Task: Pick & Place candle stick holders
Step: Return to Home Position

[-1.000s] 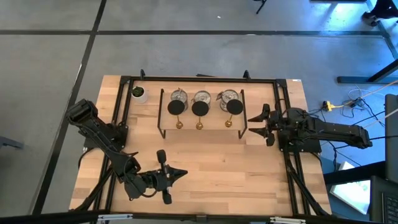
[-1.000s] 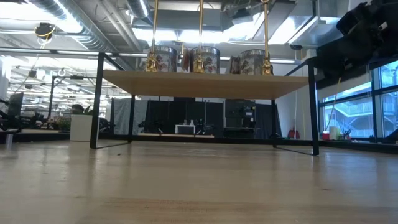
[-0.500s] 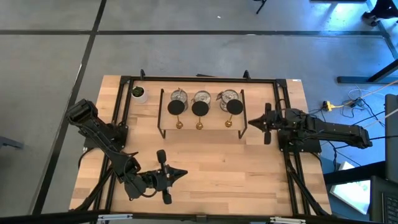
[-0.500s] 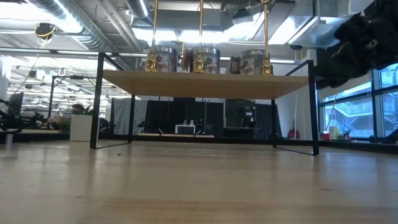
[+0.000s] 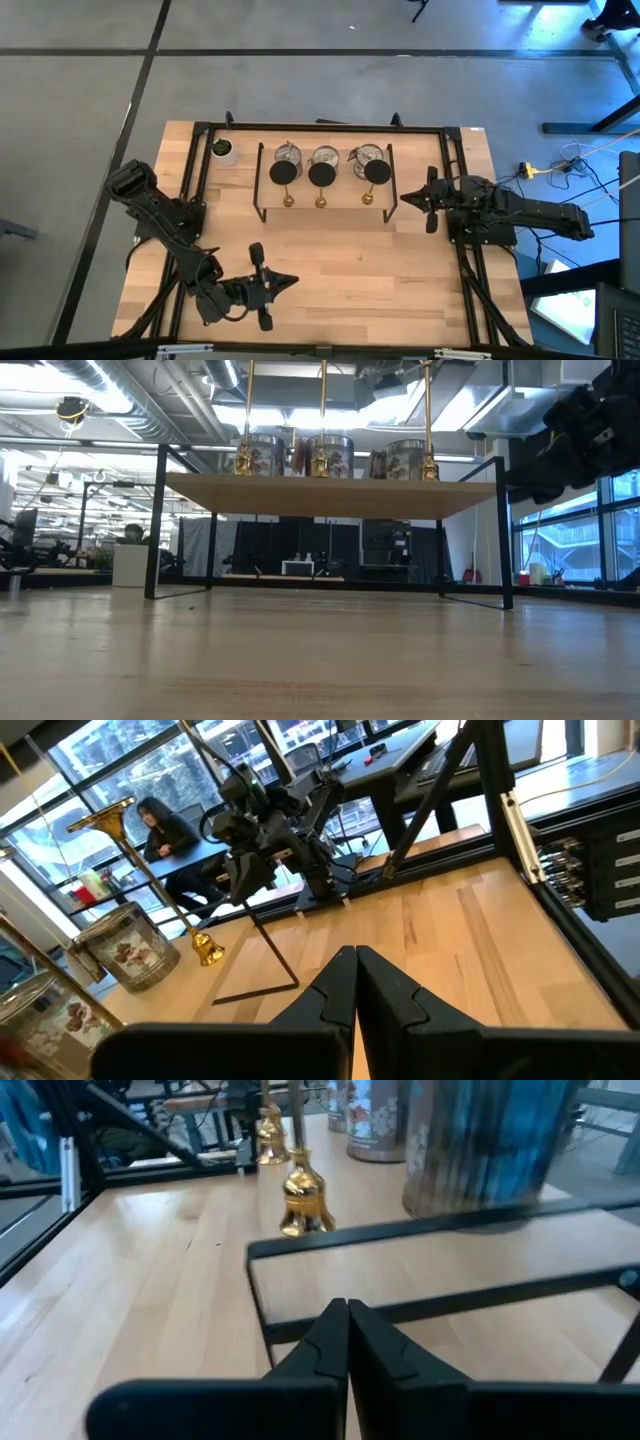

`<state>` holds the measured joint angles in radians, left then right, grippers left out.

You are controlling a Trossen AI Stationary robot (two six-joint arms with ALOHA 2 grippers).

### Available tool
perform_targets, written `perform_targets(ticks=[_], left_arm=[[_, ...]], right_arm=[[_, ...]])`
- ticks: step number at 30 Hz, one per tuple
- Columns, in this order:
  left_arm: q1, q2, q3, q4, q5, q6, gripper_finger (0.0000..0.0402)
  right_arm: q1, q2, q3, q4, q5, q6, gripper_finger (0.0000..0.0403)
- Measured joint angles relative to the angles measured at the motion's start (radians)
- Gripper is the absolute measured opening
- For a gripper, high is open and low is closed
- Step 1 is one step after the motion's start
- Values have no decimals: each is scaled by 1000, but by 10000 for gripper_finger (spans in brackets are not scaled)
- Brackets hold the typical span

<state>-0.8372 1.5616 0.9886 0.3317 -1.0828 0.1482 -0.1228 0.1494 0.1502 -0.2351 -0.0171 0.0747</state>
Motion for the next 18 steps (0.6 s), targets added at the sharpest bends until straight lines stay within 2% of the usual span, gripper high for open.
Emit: perform_targets(ticks=[7,13,18], left_arm=[[-6,0,0,0,0,-4,1],[-6,0,0,0,-1,-5,1],[-6,0,0,0,-2,-5,1]], right_arm=[[0,-84,-90,100,17,29,3],[1,-107,-133,239,-47,37,3],[1,-106,-141,247,21,41,3]])
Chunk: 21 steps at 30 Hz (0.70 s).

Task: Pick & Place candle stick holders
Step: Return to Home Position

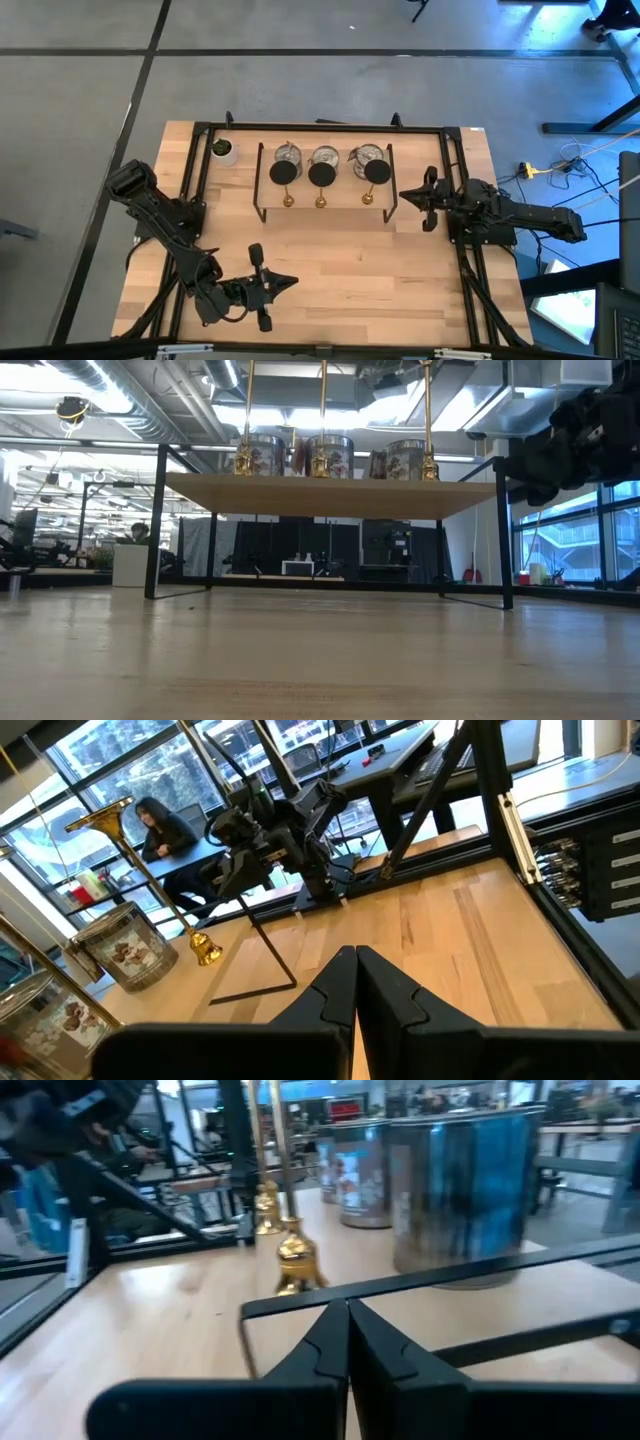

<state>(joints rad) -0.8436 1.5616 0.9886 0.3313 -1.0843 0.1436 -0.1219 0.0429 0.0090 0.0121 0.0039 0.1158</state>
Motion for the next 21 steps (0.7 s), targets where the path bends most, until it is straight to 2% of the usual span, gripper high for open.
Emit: perform_targets(ticks=[4,11,21], left_arm=[[0,0,0,0,0,0,1],[0,0,0,-8,5,-1,1],[8,-26,0,-194,31,-139,1]], right_arm=[[0,2,0,0,19,2,3],[0,9,0,0,-12,4,3],[0,10,0,0,-12,0,3]])
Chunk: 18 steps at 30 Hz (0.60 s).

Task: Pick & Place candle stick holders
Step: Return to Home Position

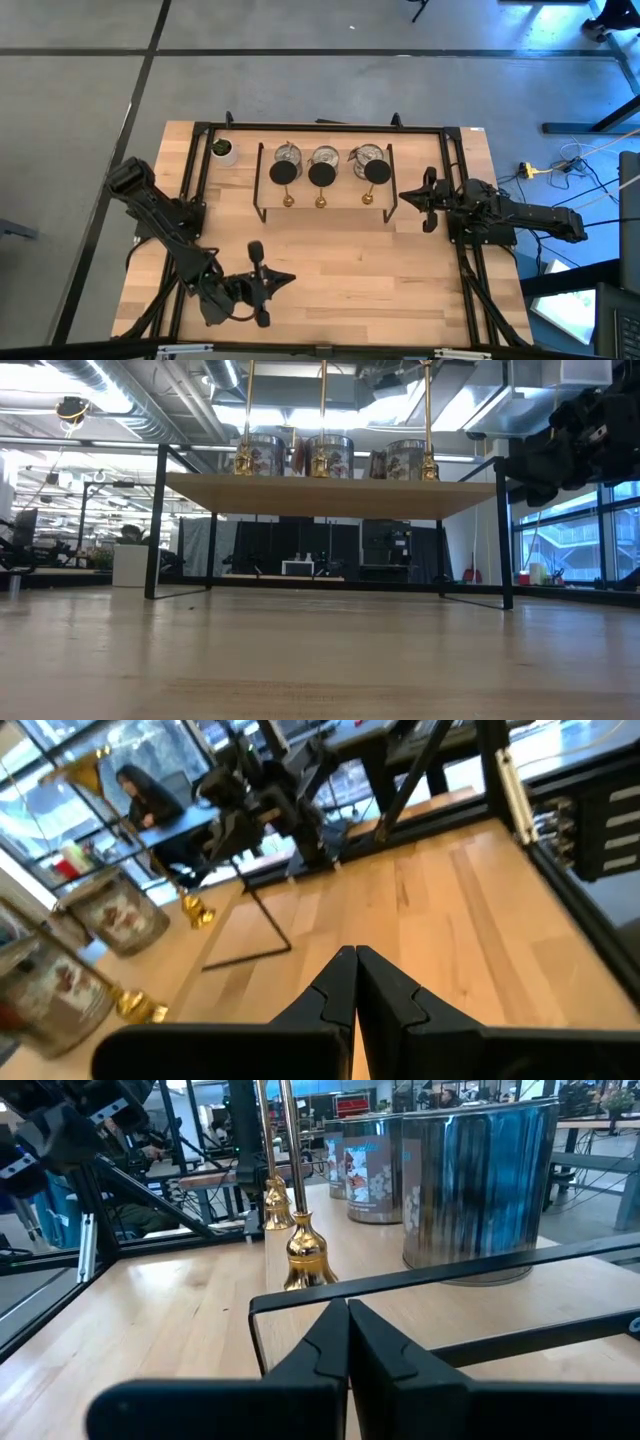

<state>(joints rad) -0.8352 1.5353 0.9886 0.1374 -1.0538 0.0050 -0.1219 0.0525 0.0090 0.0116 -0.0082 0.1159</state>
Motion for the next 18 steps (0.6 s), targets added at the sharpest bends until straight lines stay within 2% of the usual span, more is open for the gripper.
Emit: perform_targets(ticks=[4,8,12,18], left_arm=[[0,-32,-33,-57,0,-65,1],[0,-112,-175,42,2,-93,1],[0,-225,-382,270,43,-62,1],[32,-395,-692,747,218,114,1]], right_arm=[[0,0,0,0,0,0,3],[0,0,0,0,0,0,3],[0,0,0,0,-3,0,3],[0,0,0,0,-3,0,3]])
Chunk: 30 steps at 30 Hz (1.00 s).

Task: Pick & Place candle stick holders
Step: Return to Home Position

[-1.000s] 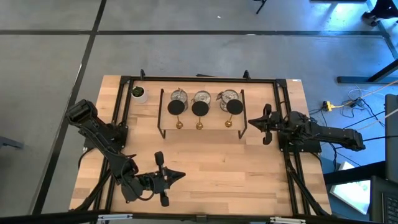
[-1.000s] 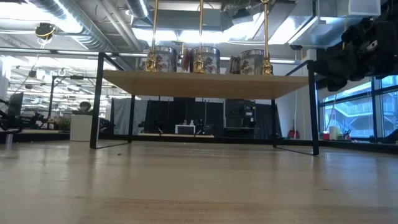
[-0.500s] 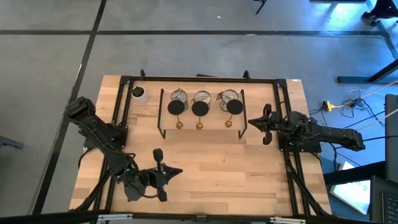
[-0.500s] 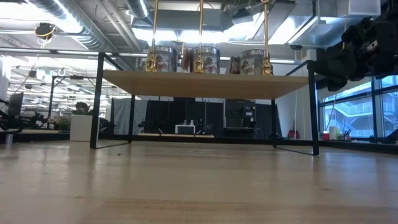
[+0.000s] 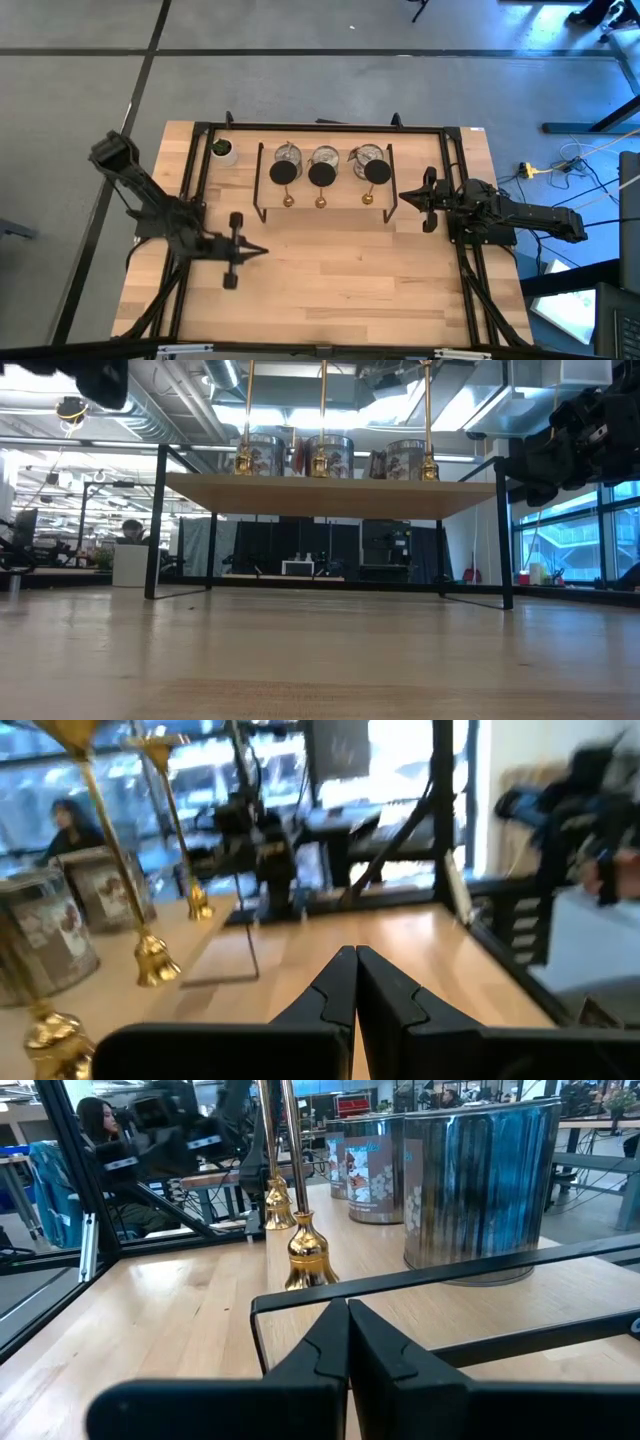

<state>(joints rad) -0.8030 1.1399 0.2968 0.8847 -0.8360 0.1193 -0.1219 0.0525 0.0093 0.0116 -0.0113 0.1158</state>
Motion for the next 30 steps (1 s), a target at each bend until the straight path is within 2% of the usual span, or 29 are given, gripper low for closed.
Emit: perform_targets(ticks=[4,9,14,17,23,30], left_arm=[[74,-124,-138,83,161,15,1],[209,-290,-242,82,453,-14,1],[318,-401,-287,51,591,-38,1],[357,-443,-288,-26,632,-57,1],[407,-492,-288,-209,632,-166,1],[410,-505,-288,-329,619,-163,1]], right_arm=[[0,0,0,0,0,0,3],[0,0,0,0,0,1,3],[0,0,0,0,0,8,3],[0,0,0,0,0,8,3],[0,0,0,0,0,9,3],[0,0,0,0,0,11,3]])
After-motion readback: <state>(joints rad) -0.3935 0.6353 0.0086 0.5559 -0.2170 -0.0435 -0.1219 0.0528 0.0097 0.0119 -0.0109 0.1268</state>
